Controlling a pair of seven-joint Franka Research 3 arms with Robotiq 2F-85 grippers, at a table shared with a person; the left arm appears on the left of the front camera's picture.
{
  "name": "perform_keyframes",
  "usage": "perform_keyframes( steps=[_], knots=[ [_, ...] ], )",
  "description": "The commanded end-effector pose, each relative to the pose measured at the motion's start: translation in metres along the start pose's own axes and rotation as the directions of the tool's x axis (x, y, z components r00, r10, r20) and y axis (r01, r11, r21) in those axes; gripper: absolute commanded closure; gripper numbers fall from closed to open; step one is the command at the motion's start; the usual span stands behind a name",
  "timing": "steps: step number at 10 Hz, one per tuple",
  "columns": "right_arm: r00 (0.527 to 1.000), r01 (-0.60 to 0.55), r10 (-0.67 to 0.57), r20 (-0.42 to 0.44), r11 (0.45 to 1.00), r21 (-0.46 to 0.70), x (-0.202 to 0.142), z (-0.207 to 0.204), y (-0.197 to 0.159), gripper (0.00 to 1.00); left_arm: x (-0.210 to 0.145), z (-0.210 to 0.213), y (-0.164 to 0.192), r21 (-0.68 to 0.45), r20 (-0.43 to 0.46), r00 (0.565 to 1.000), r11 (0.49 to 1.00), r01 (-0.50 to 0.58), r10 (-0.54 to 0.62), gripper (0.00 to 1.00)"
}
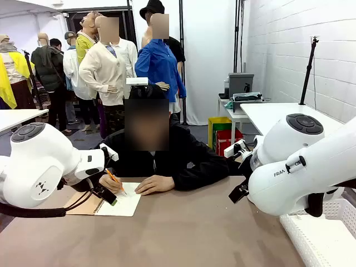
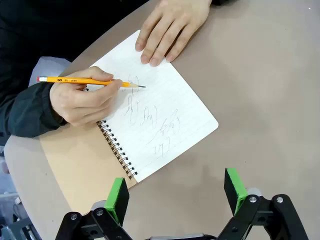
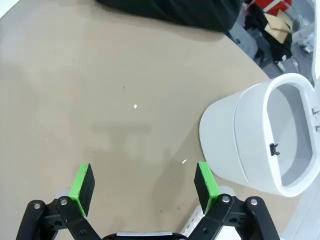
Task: Sort the paper based on its condition.
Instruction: If a person hands you a paper, place it in the Organizing basket , and if it's crumpled, put it in the Trash can.
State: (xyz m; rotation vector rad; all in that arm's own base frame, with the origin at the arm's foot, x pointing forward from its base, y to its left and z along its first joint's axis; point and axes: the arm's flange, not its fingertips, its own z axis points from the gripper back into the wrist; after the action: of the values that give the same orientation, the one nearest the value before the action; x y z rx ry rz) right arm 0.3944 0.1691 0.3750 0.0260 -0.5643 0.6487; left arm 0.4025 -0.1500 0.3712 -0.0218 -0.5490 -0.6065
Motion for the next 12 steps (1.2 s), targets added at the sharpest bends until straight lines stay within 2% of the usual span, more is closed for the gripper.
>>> perform_keyframes(
  steps=[1,12],
  knots=[
    [1.000,0.000,0.000,0.000,1.000,0.000,0.0000,0.0000,0.0000,0.00,0.0000,0.0000,0.0000,0.000,0.000,1.000,1.000,0.000,0.000,0.00],
    [1.000,0.000,0.000,0.000,1.000,0.000,0.0000,0.0000,0.0000,0.00,0.0000,0.0000,0.0000,0.000,0.000,1.000,1.000,0.000,0.000,0.00]
  ],
)
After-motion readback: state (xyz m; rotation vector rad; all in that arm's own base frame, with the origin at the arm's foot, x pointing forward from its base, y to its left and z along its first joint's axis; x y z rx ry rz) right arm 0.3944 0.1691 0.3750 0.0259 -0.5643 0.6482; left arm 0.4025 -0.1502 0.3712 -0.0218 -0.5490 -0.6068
